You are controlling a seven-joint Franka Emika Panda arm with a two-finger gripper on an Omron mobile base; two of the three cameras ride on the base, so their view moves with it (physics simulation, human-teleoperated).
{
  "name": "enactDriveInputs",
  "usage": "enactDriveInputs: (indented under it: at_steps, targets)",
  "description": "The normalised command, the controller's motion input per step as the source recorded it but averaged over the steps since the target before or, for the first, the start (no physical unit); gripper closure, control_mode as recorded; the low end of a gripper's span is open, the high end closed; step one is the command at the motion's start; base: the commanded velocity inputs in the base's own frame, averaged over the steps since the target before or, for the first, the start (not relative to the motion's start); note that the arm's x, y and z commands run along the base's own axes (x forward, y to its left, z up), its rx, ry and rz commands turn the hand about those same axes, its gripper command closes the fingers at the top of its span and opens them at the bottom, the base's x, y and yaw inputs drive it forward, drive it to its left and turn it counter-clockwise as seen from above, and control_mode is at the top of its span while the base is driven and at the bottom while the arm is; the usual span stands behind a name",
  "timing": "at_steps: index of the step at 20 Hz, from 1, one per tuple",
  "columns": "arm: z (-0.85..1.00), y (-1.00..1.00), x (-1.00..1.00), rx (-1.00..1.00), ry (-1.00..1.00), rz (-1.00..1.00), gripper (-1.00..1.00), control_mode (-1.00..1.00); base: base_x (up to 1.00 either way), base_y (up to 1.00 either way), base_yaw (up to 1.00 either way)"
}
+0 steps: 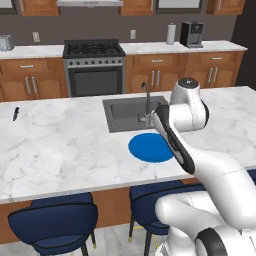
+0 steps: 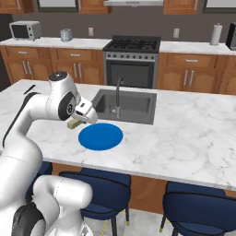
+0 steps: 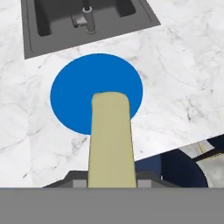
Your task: Retrieve the butter from the fridge and place it on a plate on the dining table. Then retrieve the butter knife by the fridge and place it near the plate.
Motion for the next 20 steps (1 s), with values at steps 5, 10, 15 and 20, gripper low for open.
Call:
enactDriveInputs:
  at_steps: [5, 10, 15, 20]
  targets:
    - [-0.68, 0.00, 0.35, 0.00, 0.00, 0.00, 1.00, -1.00, 0.00, 0.00, 0.00]
    - [-0.53, 0.00, 0.38, 0.00, 0.00, -0.02, 1.00, -1.00, 0.00, 0.00, 0.00]
    - [-0.50, -0.03, 0.54, 0.00, 0.00, -0.05, 1.00, -1.00, 0.00, 0.00, 0.00]
    - [-0.39, -0.12, 0.56, 0.00, 0.01, -0.06, 1.00, -1.00, 0.00, 0.00, 0.00]
